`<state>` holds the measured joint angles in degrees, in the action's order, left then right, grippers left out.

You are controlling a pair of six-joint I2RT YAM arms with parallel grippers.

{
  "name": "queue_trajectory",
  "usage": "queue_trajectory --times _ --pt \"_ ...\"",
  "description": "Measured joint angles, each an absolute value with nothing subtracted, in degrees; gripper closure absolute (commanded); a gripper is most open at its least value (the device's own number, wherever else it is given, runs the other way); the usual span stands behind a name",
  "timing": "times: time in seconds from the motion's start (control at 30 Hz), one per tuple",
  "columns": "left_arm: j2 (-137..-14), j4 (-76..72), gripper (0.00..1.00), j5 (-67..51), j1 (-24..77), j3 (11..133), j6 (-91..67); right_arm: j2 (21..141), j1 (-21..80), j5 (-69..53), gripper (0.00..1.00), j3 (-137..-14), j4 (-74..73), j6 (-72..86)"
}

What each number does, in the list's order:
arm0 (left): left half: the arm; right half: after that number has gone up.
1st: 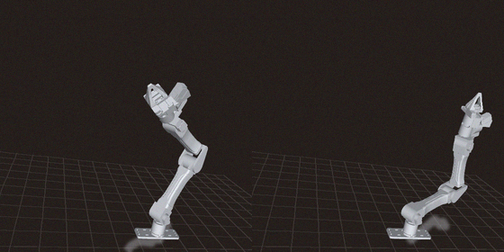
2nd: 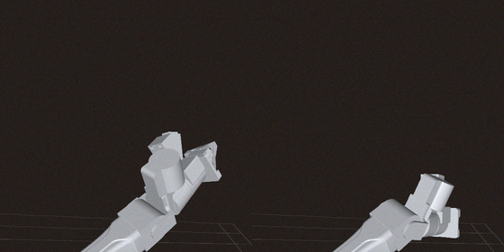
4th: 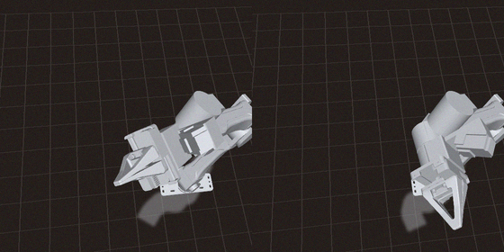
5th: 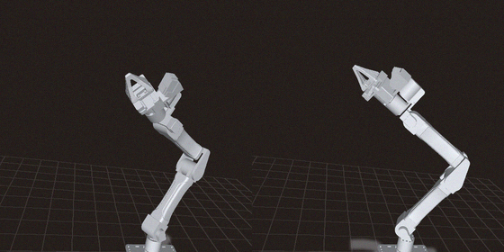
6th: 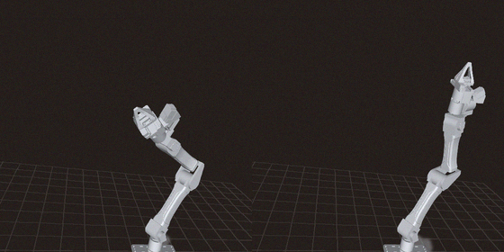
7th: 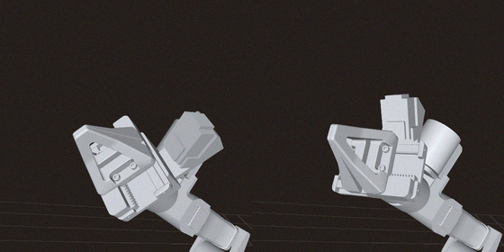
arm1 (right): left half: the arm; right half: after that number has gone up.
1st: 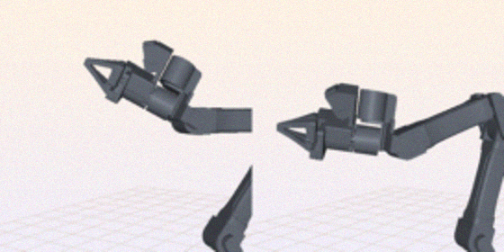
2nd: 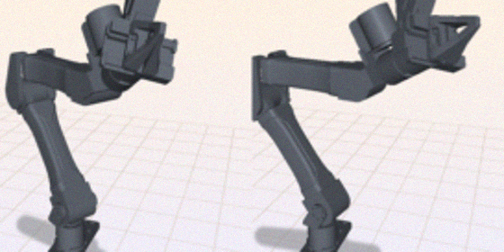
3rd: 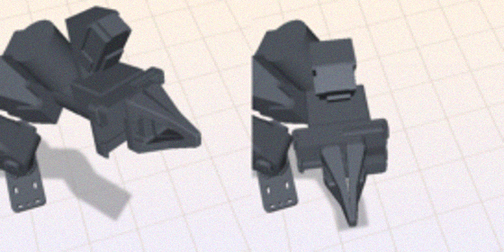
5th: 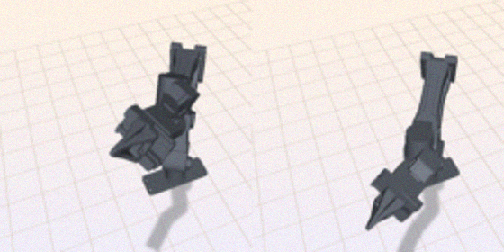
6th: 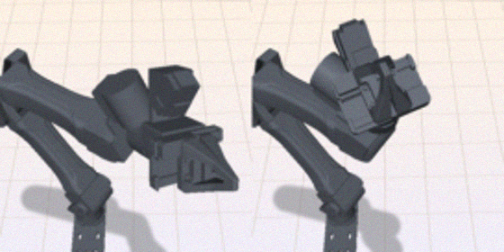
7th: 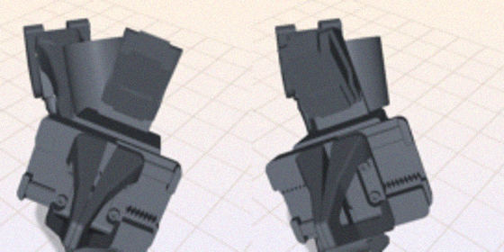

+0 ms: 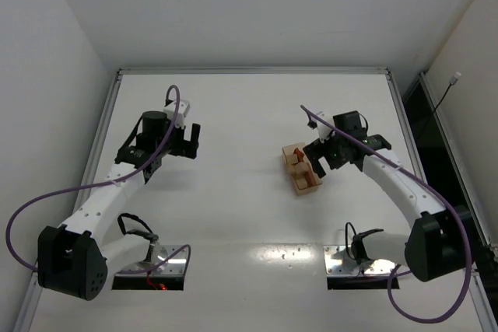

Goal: Build the wood block tower

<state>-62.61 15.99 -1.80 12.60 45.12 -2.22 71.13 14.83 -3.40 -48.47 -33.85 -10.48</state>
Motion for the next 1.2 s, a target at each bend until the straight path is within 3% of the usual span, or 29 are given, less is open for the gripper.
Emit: queue_trajectory --times 0.27,0.7,1.07,1.17,1.2 --pt "-62.6 16.0 0.00 -0.8 12.2 45.1 -2.2 74.1 14.8 -3.9 0.10 -48.9 -34.9 -10.5" --pt "-66.1 15.7 0.00 -0.6 12.2 45.2 -3.0 84.2 15.9 -3.9 0.47 -52.8 -39.8 -10.4" --pt "-67.0 15.3 0.00 0.0 12.2 45.3 -3.1 91.6 16.4 -4.5 0.57 -55.2 -42.7 -10.5" --pt "-67.4 15.3 0.00 0.3 12.2 45.3 -3.1 93.3 16.4 -4.8 0.63 -56.4 -42.7 -10.5" --pt "-67.5 15.3 0.00 0.4 12.2 45.3 -3.1 93.9 16.4 -4.9 0.69 -56.8 -42.6 -10.5"
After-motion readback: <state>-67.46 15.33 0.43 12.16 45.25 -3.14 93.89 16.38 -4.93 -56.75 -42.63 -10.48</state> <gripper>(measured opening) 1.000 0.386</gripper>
